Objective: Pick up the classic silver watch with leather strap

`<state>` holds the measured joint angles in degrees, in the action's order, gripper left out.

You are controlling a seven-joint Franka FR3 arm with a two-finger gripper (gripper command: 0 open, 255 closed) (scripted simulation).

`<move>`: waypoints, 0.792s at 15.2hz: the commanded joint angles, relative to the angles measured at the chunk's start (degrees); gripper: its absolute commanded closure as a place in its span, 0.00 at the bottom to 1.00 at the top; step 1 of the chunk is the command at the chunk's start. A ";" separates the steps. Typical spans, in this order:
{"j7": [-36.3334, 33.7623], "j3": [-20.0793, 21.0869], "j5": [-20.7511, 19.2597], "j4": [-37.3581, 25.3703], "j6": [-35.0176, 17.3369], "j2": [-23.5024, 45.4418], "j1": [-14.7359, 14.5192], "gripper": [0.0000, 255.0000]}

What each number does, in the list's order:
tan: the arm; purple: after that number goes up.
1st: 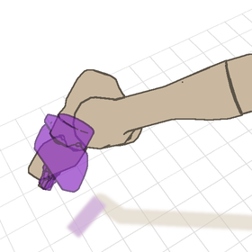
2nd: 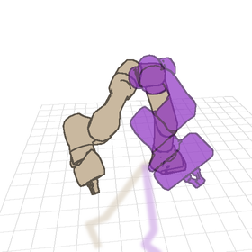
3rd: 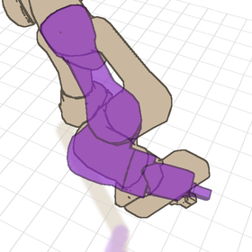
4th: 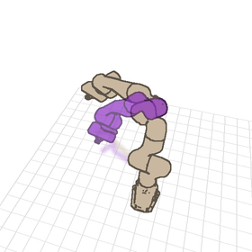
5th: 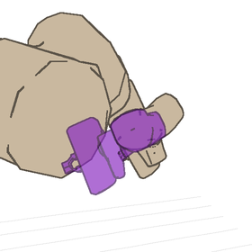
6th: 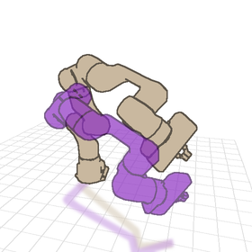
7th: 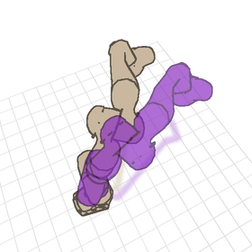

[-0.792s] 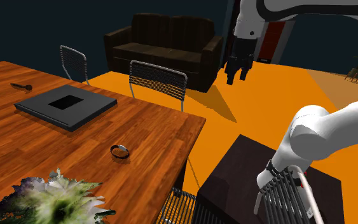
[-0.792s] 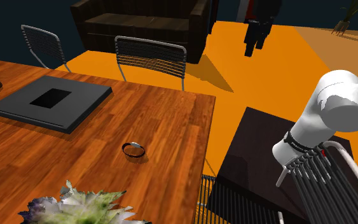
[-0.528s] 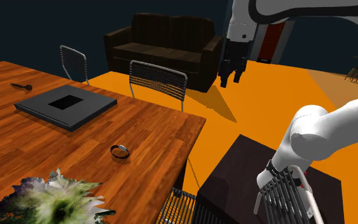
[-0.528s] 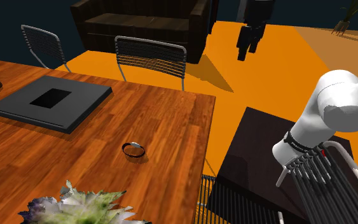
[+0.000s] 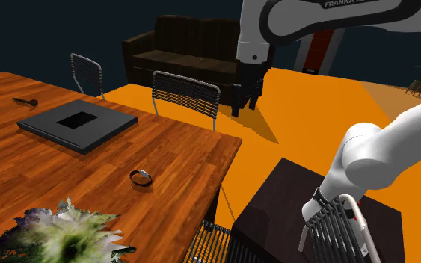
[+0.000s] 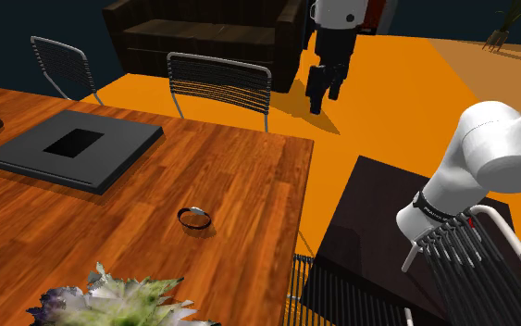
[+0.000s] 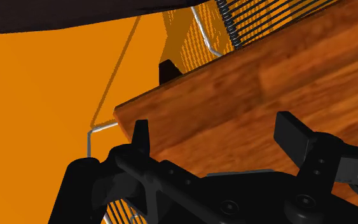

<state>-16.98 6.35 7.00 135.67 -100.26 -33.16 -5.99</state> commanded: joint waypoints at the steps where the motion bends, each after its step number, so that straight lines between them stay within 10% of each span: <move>1: -1.12 1.49 0.88 -1.01 -1.98 2.83 -0.81 0.00; 12: -8.58 9.83 2.03 -11.72 -11.41 22.16 -4.65 0.00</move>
<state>-24.60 15.30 9.12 125.08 -110.70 -12.99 -10.21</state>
